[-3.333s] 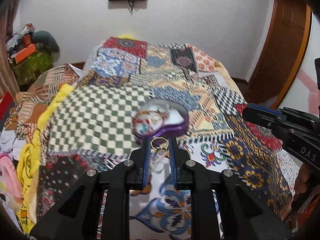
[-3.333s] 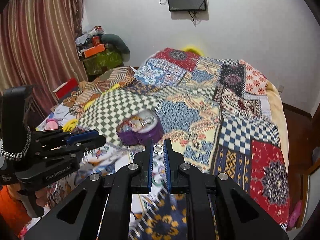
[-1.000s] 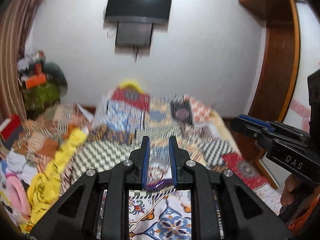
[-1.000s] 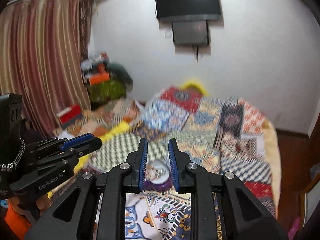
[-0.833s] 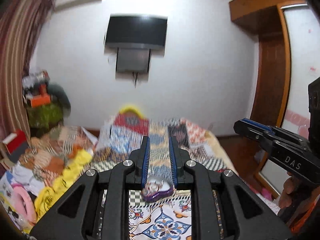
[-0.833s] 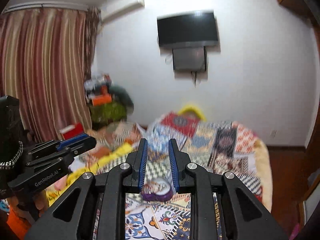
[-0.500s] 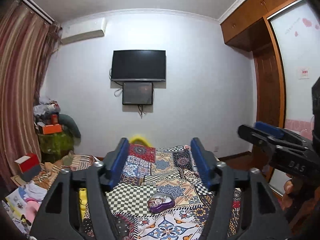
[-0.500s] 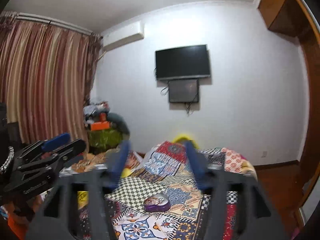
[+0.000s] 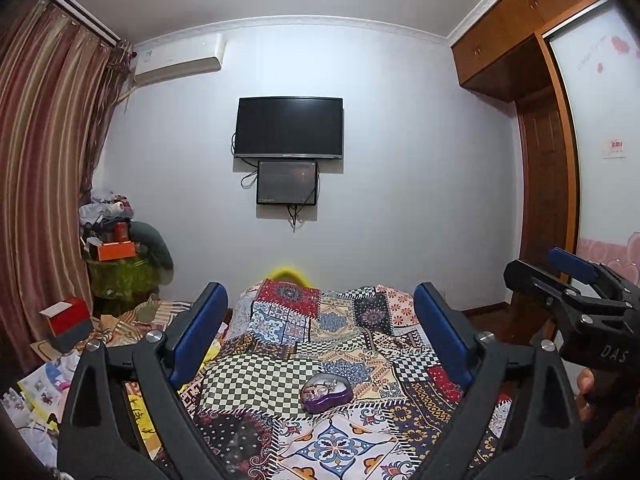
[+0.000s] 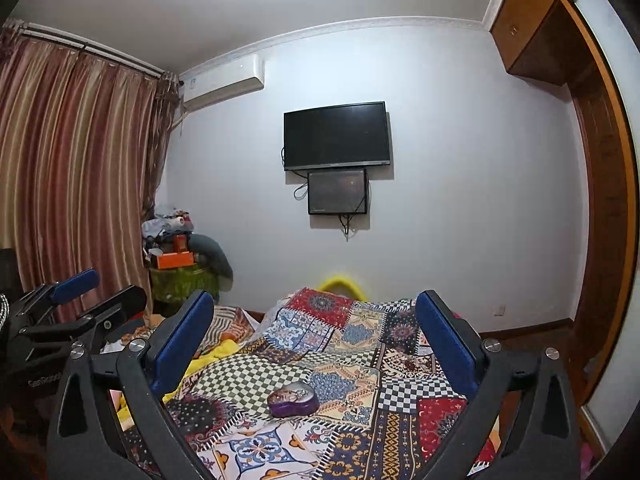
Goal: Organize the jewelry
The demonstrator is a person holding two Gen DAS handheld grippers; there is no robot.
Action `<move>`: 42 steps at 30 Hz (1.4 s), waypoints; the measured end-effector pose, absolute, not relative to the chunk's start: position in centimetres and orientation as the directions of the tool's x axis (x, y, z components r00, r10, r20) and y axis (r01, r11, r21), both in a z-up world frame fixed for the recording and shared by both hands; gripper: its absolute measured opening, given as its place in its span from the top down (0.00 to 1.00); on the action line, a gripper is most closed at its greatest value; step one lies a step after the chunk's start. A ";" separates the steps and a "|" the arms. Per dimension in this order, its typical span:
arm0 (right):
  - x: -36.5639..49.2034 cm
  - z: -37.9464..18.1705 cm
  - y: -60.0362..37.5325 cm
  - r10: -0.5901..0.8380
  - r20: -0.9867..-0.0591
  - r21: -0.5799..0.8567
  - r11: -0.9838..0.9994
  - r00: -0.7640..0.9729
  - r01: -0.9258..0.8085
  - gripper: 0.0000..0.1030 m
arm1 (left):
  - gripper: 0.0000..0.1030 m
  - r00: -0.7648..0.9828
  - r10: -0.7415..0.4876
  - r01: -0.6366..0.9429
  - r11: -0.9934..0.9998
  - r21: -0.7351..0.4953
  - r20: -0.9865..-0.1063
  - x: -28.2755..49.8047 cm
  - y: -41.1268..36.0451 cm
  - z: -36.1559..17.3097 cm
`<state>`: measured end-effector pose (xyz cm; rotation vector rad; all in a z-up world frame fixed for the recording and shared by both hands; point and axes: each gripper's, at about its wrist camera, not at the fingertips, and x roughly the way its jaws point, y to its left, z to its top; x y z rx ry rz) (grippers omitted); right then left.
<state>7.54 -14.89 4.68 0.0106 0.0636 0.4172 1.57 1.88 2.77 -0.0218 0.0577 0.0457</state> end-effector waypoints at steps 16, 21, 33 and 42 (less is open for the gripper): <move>6.6 3.7 -15.8 0.412 -0.094 0.033 0.911 0.906 -0.411 0.03 | 0.07 0.994 0.054 -0.057 0.998 -0.025 -0.091 2.3 2.2 2.4; 6.4 3.6 -15.8 0.417 -0.108 0.034 0.909 0.902 -0.416 0.03 | 0.05 0.993 0.061 -0.064 0.998 -0.026 -0.099 2.5 2.4 2.1; 6.1 3.9 -15.6 0.421 -0.121 0.024 0.907 0.899 -0.421 0.03 | 0.04 0.991 0.051 -0.055 0.998 -0.027 -0.122 3.0 2.6 1.8; 6.3 3.7 -15.7 0.423 -0.130 0.030 0.906 0.897 -0.423 0.03 | 0.04 0.990 0.034 -0.039 0.999 -0.036 -0.138 3.2 2.8 1.5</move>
